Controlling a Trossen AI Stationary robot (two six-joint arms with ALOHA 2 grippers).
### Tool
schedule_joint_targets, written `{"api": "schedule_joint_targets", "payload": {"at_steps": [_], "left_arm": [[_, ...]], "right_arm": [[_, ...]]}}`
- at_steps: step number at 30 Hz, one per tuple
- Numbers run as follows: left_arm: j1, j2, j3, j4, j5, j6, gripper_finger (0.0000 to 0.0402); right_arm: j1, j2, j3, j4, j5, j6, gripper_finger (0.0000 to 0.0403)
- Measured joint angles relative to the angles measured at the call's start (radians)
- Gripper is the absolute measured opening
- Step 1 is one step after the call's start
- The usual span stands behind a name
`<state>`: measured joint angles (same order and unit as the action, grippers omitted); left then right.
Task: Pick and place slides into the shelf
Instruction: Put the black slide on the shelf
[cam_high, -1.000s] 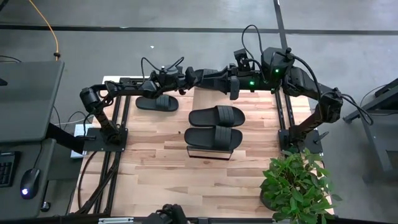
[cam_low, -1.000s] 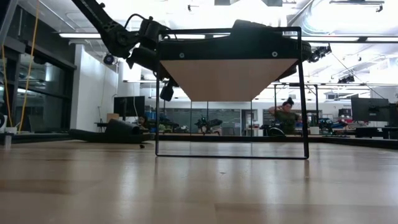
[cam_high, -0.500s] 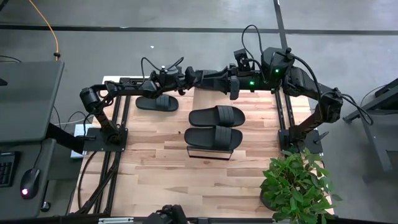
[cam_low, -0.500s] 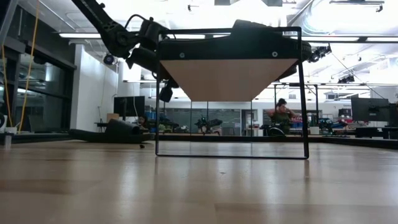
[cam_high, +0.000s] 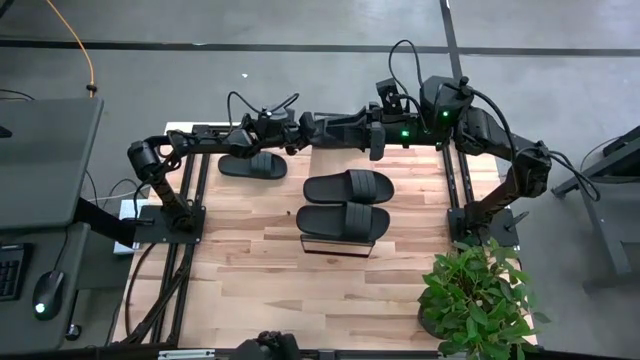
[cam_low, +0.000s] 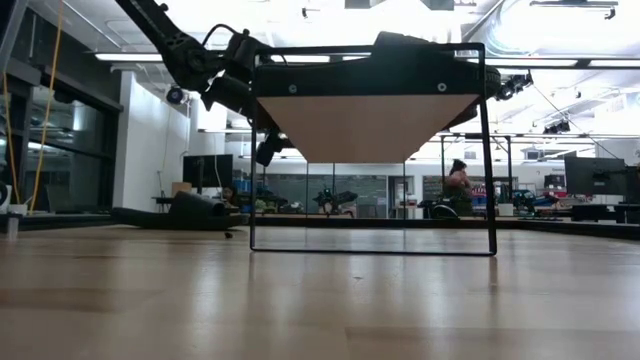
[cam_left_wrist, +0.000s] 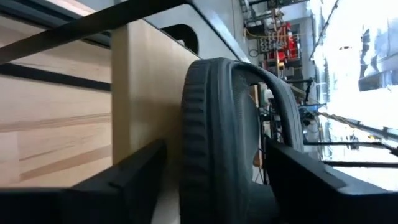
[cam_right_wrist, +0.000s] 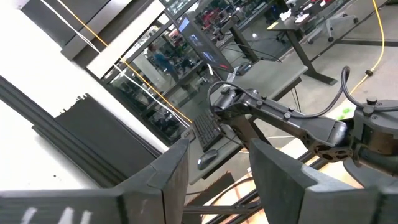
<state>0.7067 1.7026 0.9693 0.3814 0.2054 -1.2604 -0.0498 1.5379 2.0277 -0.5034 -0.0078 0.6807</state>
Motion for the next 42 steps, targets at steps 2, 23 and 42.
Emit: {"api": "schedule_joint_targets", "payload": {"at_steps": [2, 23, 42], "left_arm": [[0.000, -0.001, 0.001, -0.004, 0.011, 0.021, 0.0278], [0.055, -0.023, -0.002, -0.089, 0.088, 0.174, 0.0229], [0.120, -0.106, -0.005, -0.247, 0.146, 0.339, 0.0211]], "right_arm": [[0.000, 0.000, 0.000, 0.000, 0.000, 0.000, 0.0158], [0.051, 0.000, 0.000, 0.001, 0.018, 0.000, 0.0158], [0.064, 0.000, 0.000, 0.000, 0.024, -0.006, 0.0158]]}}
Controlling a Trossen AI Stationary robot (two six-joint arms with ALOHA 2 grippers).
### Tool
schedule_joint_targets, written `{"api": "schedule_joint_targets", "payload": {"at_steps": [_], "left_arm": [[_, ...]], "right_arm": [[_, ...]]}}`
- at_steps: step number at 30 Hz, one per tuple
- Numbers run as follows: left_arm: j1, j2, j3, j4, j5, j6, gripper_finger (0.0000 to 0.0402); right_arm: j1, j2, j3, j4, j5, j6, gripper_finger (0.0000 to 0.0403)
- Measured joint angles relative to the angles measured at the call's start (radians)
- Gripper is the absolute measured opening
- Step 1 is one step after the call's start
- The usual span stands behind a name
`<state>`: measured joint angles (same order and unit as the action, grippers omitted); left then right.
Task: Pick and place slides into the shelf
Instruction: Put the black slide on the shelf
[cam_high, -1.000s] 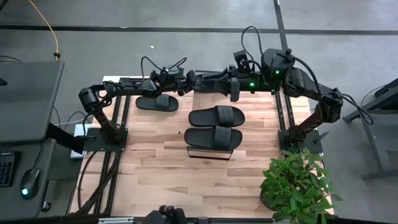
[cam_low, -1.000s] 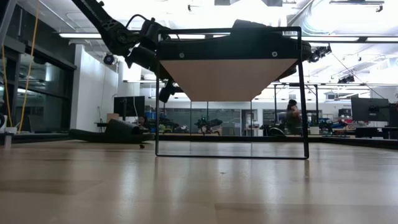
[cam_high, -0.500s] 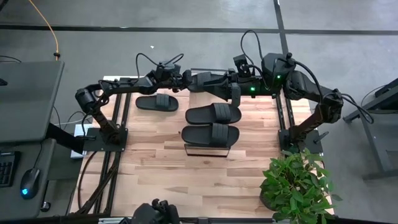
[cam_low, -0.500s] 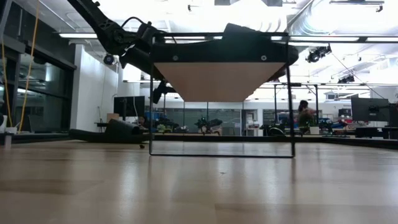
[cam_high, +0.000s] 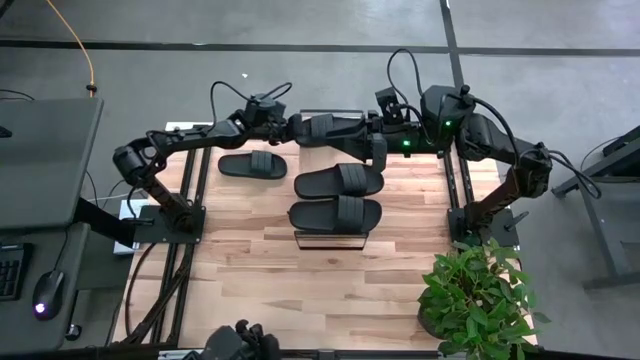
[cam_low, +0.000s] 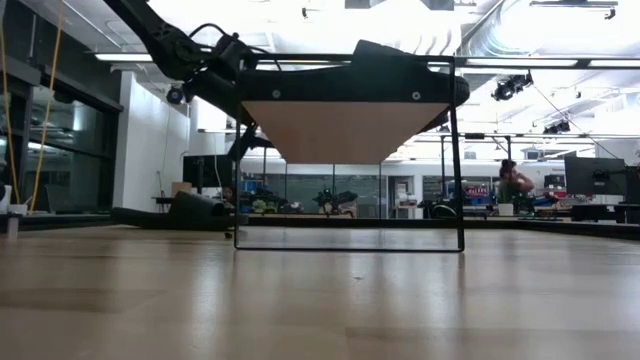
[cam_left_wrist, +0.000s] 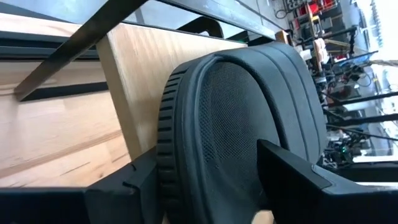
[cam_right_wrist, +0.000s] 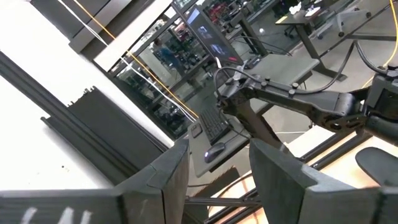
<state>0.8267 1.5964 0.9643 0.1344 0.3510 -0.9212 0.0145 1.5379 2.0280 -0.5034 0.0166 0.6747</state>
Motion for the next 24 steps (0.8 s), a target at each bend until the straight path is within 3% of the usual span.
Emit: {"api": "schedule_joint_targets", "payload": {"at_steps": [6, 18, 24], "left_arm": [[0.030, -0.018, 0.003, -0.079, 0.031, 0.061, 0.0211], [0.128, -0.031, 0.003, -0.151, 0.186, 0.113, 0.0211], [0.201, -0.059, -0.001, -0.239, 0.138, 0.165, 0.0211]], "right_arm": [[0.016, 0.000, 0.000, 0.000, -0.002, -0.001, 0.0158], [0.026, 0.000, 0.000, -0.026, 0.002, -0.001, 0.0158], [0.026, 0.000, 0.000, -0.038, 0.002, 0.001, 0.0158]]}}
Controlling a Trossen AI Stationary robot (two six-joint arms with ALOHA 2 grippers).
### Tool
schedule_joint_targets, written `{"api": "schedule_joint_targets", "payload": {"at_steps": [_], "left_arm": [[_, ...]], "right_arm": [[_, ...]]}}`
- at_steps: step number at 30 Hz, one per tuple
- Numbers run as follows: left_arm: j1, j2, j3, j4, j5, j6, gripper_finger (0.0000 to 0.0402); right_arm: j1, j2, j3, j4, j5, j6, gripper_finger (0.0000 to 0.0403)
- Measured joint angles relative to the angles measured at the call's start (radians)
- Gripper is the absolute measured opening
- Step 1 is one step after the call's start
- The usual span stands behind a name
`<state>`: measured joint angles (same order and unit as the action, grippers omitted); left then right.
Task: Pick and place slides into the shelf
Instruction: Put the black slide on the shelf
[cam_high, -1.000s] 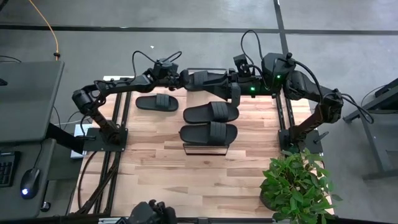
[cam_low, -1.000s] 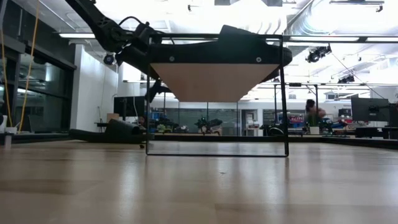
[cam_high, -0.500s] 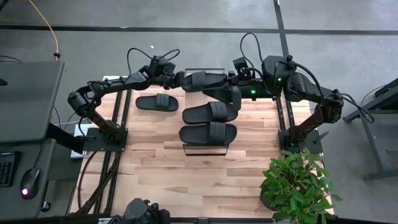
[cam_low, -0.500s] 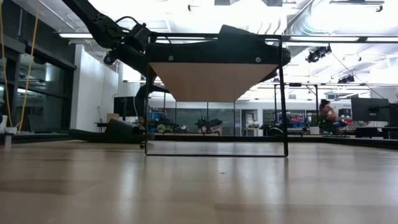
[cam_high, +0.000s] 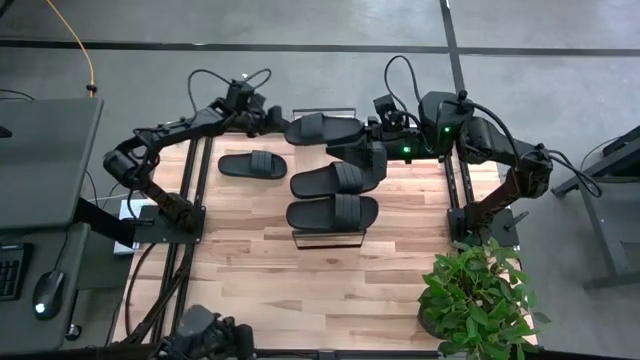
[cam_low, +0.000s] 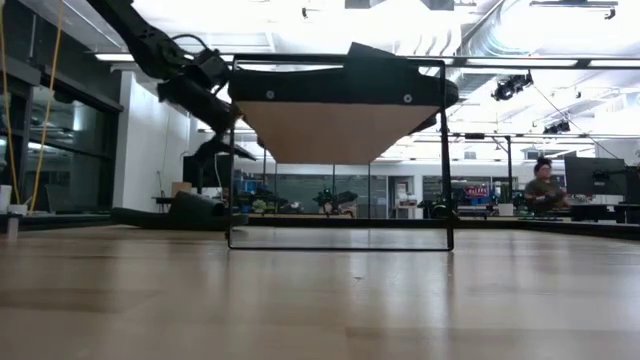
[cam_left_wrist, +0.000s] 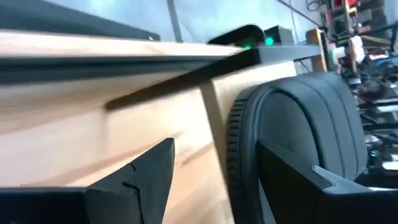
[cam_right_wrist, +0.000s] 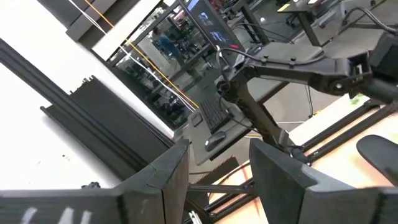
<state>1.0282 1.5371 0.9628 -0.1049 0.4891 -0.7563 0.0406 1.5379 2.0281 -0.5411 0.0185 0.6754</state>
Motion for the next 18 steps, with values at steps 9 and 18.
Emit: {"api": "schedule_joint_targets", "payload": {"at_steps": [9, 18], "left_arm": [[0.068, -0.010, 0.002, -0.205, 0.088, 0.169, 0.0211], [0.065, -0.032, 0.012, -0.186, 0.096, 0.152, 0.0211]], "right_arm": [[0.000, 0.000, 0.000, -0.001, 0.003, -0.003, 0.0158], [-0.001, 0.000, 0.000, -0.001, 0.019, -0.017, 0.0158]]}}
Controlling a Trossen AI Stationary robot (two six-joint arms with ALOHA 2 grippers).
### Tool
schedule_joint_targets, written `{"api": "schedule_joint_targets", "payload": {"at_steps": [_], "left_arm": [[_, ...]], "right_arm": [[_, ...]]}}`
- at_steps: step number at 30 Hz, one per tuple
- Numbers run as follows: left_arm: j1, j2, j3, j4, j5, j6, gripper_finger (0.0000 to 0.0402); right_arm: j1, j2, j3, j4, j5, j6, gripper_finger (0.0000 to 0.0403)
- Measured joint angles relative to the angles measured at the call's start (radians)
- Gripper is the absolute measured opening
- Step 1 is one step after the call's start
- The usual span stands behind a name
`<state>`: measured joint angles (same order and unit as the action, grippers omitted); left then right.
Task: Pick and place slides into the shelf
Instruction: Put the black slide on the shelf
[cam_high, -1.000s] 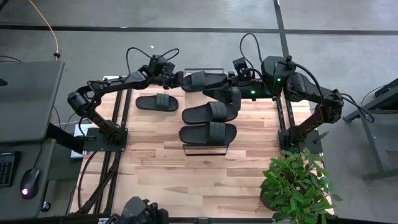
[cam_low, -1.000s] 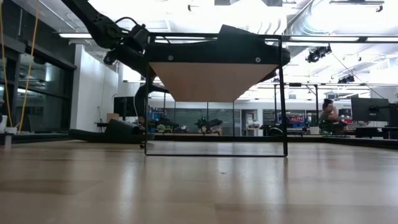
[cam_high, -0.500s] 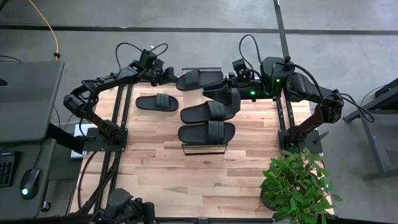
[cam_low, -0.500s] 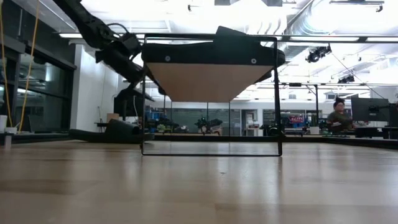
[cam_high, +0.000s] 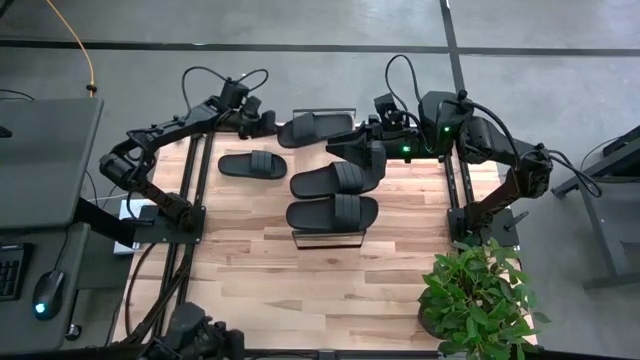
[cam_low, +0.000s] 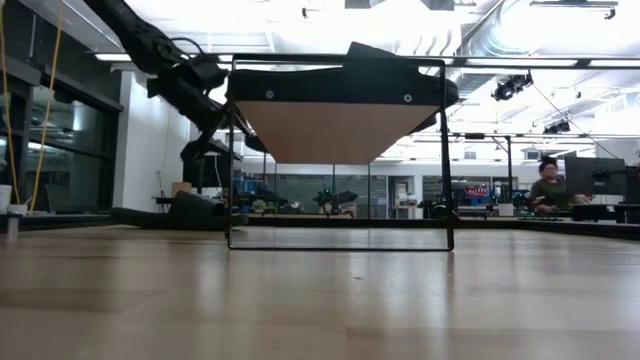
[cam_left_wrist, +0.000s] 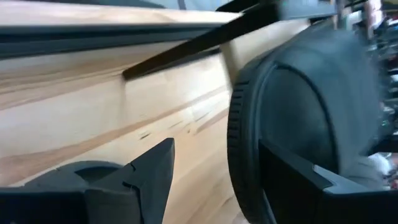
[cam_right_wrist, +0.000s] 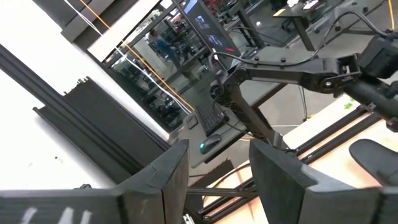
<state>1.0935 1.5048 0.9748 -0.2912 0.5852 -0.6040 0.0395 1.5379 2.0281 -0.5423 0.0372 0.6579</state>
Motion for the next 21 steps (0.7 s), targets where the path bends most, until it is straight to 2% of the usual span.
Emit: {"api": "schedule_joint_targets", "payload": {"at_steps": [9, 15, 18, 21], "left_arm": [[-0.015, -0.005, 0.143, -0.001, -0.036, -0.032, 0.0211], [-0.014, -0.005, 0.254, -0.168, -0.094, 0.030, 0.0211], [-0.014, -0.004, 0.295, -0.268, -0.076, 0.074, 0.0211], [-0.023, -0.004, 0.309, -0.319, -0.013, 0.085, 0.0211]], "right_arm": [[0.000, 0.000, 0.000, -0.008, 0.016, -0.004, 0.0158], [0.001, 0.000, 0.000, -0.008, 0.019, -0.004, 0.0158], [0.007, 0.000, 0.000, -0.008, 0.023, -0.004, 0.0158], [0.008, 0.000, 0.000, -0.009, 0.029, -0.008, 0.0158]]}}
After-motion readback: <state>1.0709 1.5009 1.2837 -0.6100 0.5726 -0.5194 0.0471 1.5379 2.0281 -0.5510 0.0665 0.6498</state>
